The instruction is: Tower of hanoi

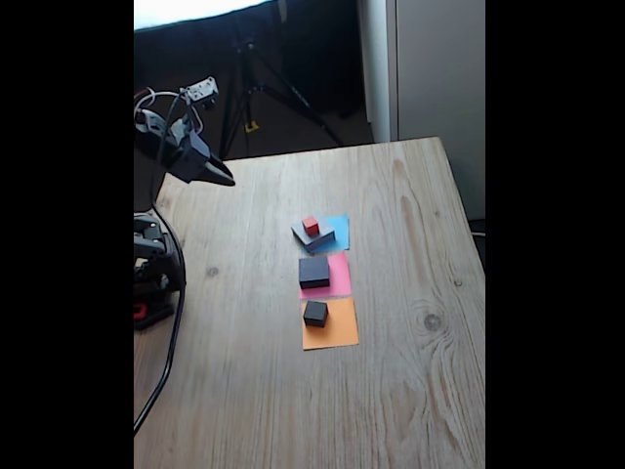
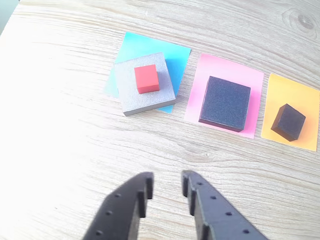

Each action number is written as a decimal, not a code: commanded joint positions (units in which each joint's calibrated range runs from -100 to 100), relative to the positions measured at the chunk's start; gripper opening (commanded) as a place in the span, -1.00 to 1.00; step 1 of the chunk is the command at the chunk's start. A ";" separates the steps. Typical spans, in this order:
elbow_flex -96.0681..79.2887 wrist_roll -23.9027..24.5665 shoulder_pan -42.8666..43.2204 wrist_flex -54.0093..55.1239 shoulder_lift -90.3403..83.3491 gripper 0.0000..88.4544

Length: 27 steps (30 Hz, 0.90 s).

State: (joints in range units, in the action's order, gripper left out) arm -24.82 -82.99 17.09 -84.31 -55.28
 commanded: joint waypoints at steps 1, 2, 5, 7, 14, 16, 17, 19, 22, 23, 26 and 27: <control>-13.00 -2.47 -2.09 12.15 -2.93 -0.73; -15.73 -2.63 -2.59 15.15 -2.86 -0.70; -24.46 -3.64 -3.84 25.42 -2.78 -0.56; -31.37 -4.14 -4.59 33.76 -3.31 -0.45; -48.09 -4.14 -4.84 55.61 -3.92 -0.41; -50.37 -3.47 -5.01 61.20 -3.01 -0.41; -52.00 -3.80 -5.26 64.92 -2.63 -0.39; -55.55 -5.64 -5.68 71.88 -1.87 -0.39; -60.37 -7.15 -6.01 81.03 -1.19 -0.37; -61.09 -7.65 -6.10 82.41 -0.81 -0.37; -63.18 -6.98 -6.18 87.99 1.08 -0.37; -64.18 -7.48 -6.18 90.42 1.99 -0.37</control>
State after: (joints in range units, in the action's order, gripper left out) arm -87.48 -89.41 11.10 -2.16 -55.11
